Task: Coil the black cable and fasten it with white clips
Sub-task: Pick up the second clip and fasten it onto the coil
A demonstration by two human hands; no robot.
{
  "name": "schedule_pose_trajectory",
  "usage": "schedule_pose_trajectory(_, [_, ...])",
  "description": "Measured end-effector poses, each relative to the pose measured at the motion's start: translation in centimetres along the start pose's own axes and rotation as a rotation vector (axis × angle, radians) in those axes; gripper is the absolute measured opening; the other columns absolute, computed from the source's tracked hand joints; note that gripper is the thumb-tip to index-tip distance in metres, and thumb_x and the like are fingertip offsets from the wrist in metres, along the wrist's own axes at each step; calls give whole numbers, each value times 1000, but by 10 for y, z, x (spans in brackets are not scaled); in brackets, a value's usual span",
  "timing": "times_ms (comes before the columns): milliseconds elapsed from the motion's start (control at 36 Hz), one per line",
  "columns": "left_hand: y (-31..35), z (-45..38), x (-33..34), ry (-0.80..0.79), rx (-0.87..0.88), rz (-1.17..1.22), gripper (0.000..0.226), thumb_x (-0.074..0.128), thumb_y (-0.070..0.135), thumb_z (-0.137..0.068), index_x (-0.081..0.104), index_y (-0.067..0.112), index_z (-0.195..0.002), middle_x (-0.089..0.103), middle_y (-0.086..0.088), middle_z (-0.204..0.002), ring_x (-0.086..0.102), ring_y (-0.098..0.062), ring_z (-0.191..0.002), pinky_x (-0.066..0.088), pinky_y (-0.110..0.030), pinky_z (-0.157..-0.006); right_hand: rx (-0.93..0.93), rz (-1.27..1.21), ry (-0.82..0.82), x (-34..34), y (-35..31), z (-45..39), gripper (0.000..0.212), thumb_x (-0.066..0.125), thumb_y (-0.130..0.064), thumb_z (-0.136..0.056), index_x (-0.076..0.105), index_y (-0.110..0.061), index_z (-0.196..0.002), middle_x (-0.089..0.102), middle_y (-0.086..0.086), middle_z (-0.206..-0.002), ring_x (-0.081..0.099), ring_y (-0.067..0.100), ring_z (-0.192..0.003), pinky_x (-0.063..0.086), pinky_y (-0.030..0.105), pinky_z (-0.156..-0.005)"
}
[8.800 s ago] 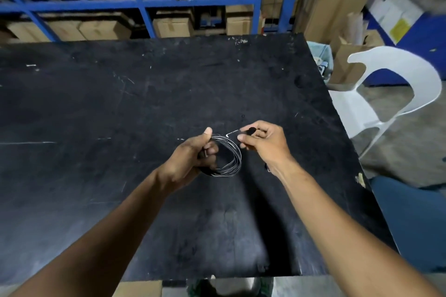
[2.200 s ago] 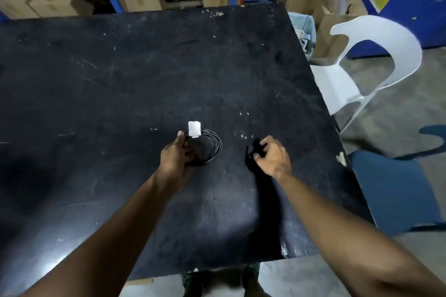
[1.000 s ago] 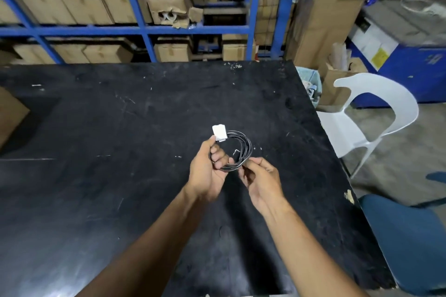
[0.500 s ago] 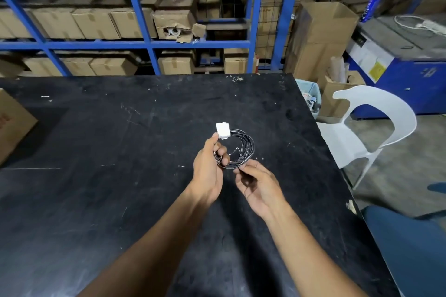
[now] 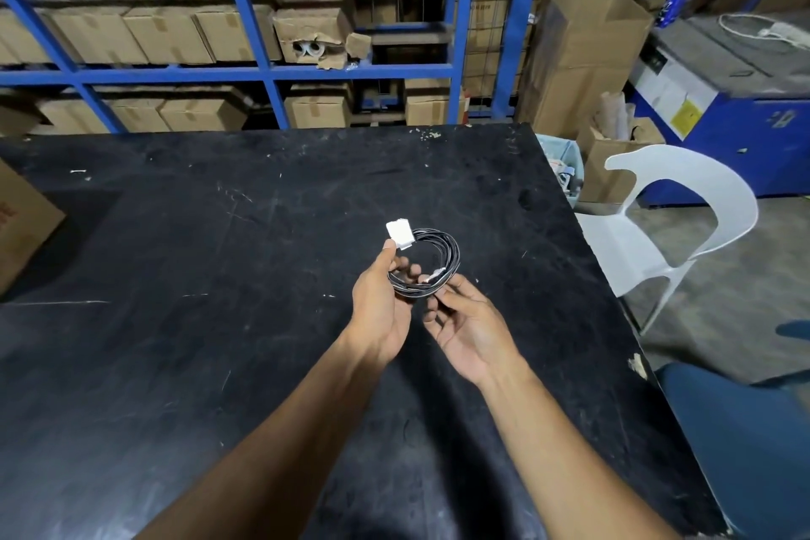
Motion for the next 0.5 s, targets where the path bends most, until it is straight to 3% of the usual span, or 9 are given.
schedule_pose_trajectory(111, [-1,-1,-3,36,21,7,31,54,25,-107,59,13,-79,59,-2,-76,68,-15,-66,57,-40,-82,-7,31,28,-2,3,-1,24,58,9,-97,73,-8,-103,75,6,-86,69,12,-65,58,22,-62])
schedule_pose_trajectory(250, [-1,-6,-9,131,85,-81,30,50,28,-109,55,12,-85,56,-2,-79,74,-12,-58,62,-32,-62,-71,91,44,-4,6,2,25,65,9,-94,70,-3,-116,79,11,-91,79,19,-77,62,23,-69])
schedule_pose_trajectory(306, [-1,-9,-11,171,88,-97,30,48,29,-109,53,13,-84,54,-1,-78,73,-11,-55,61,-29,-53,-176,253,96,-1,7,5,22,67,7,-95,67,-6,-113,81,13,-90,82,24,-81,61,23,-68])
schedule_pose_trajectory(389, [-2,-11,-11,194,76,-127,32,46,34,-110,52,13,-87,57,0,-73,72,-11,-53,56,-36,-51,-393,541,174,3,10,10,20,69,8,-93,62,-9,-101,81,13,-84,82,30,-76,59,24,-64])
schedule_pose_trajectory(500, [-1,-13,-11,189,38,-150,39,45,37,-109,46,17,-76,64,6,-51,70,-10,-48,49,-30,-49,-609,908,167,2,10,14,20,78,1,-86,70,-17,-87,79,-4,-84,79,15,-69,60,24,-65])
Point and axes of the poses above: each hand's wrist, its own z-axis away from the middle knuckle, its own x-axis out of the palm, y = z × x, the point moved 1 cm from there along -z, towards the middle knuckle
